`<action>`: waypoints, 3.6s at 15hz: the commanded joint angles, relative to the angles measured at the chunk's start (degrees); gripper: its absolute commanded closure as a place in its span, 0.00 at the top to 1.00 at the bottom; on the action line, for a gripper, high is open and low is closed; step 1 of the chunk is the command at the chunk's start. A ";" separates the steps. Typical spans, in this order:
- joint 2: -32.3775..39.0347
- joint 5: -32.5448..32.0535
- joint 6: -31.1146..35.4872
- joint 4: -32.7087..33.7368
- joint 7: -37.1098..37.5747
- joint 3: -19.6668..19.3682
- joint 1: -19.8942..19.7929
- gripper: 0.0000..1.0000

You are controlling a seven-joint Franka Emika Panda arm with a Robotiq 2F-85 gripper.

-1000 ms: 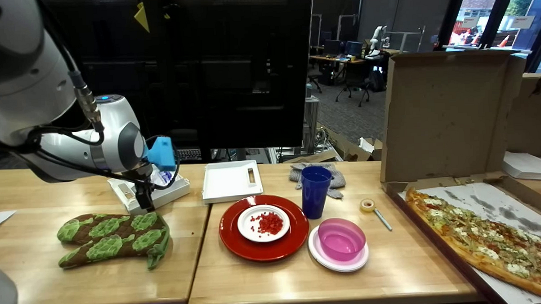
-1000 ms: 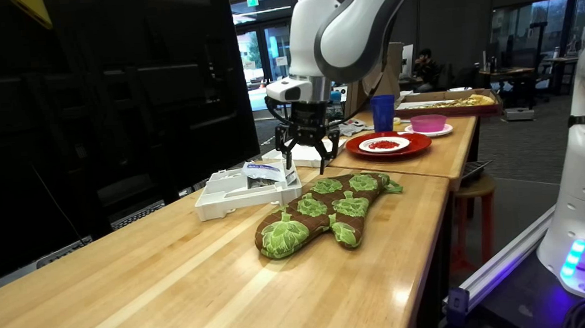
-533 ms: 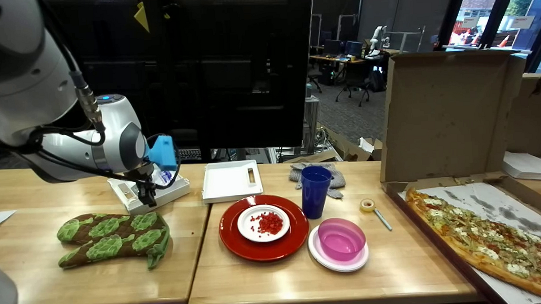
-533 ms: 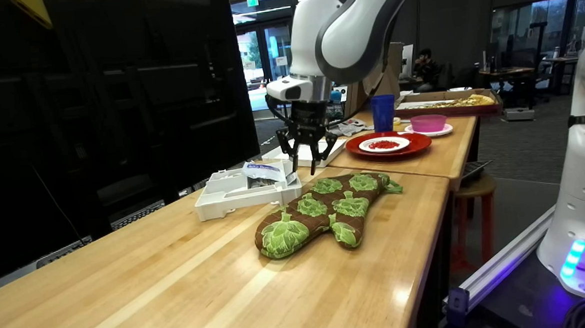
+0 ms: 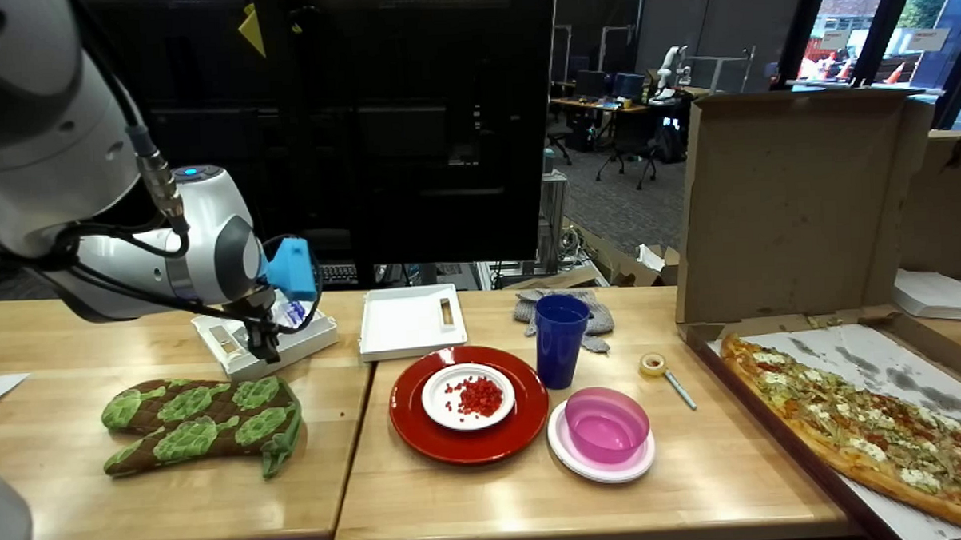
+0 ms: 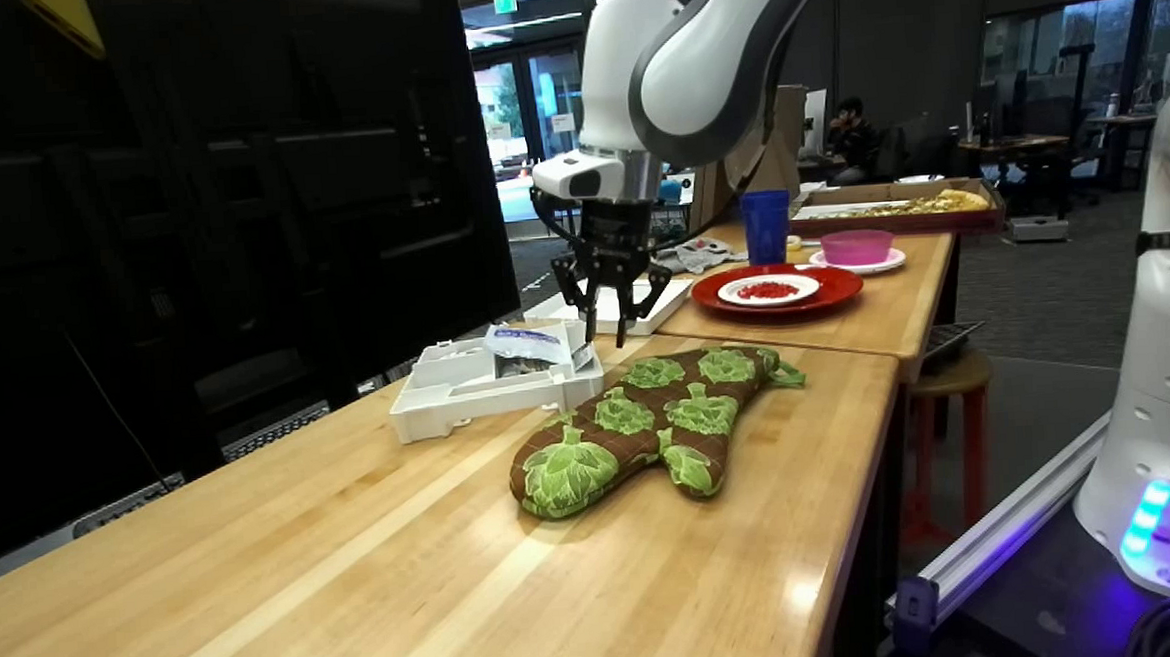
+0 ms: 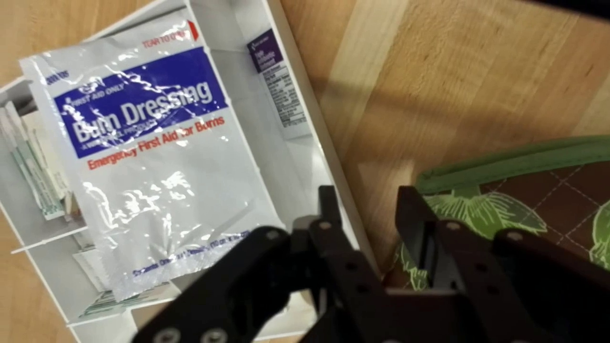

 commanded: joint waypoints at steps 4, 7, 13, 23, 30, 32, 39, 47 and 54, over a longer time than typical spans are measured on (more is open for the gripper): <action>2.09 -1.34 -0.89 2.24 -0.93 -0.29 0.21 0.37; 3.35 -1.60 -1.32 3.26 -1.30 -0.18 -0.10 0.43; 5.60 -1.31 -2.59 5.38 -2.29 0.15 -0.54 0.11; 6.38 -0.32 -3.71 7.19 -3.81 0.09 -1.92 0.01; 6.72 -2.51 -4.60 7.14 -4.91 -0.26 -2.67 0.01; 6.74 -2.81 -4.60 7.18 -5.11 -0.41 -2.97 0.01; 7.20 -4.28 -7.64 8.12 -10.90 -0.63 -3.90 0.01; 8.25 -2.83 -16.61 10.68 -31.04 0.31 -3.35 0.01; 8.69 -12.30 -20.97 13.21 -36.86 -0.44 -3.47 0.01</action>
